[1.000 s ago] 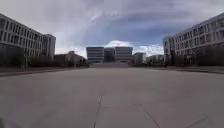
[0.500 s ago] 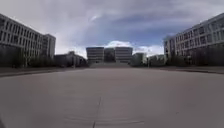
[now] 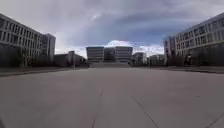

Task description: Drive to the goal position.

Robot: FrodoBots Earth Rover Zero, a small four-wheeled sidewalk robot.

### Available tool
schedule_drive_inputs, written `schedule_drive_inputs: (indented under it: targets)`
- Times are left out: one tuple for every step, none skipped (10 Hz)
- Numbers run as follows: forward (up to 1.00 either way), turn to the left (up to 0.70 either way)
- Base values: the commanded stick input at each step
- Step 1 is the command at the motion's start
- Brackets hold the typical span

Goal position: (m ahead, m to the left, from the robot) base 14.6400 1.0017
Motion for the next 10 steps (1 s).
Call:
schedule_drive_inputs:
  targets:
    - [0.85, 0.00]
    - [0.85, 0.00]
    - [0.85, 0.00]
    - [0.85, 0.00]
    - [0.85, 0.00]
    - [0.85, 0.00]
    - [0.85, 0.00]
    - [0.85, 0.00]
    - [0.85, 0.00]
    - [0.85, 0.00]
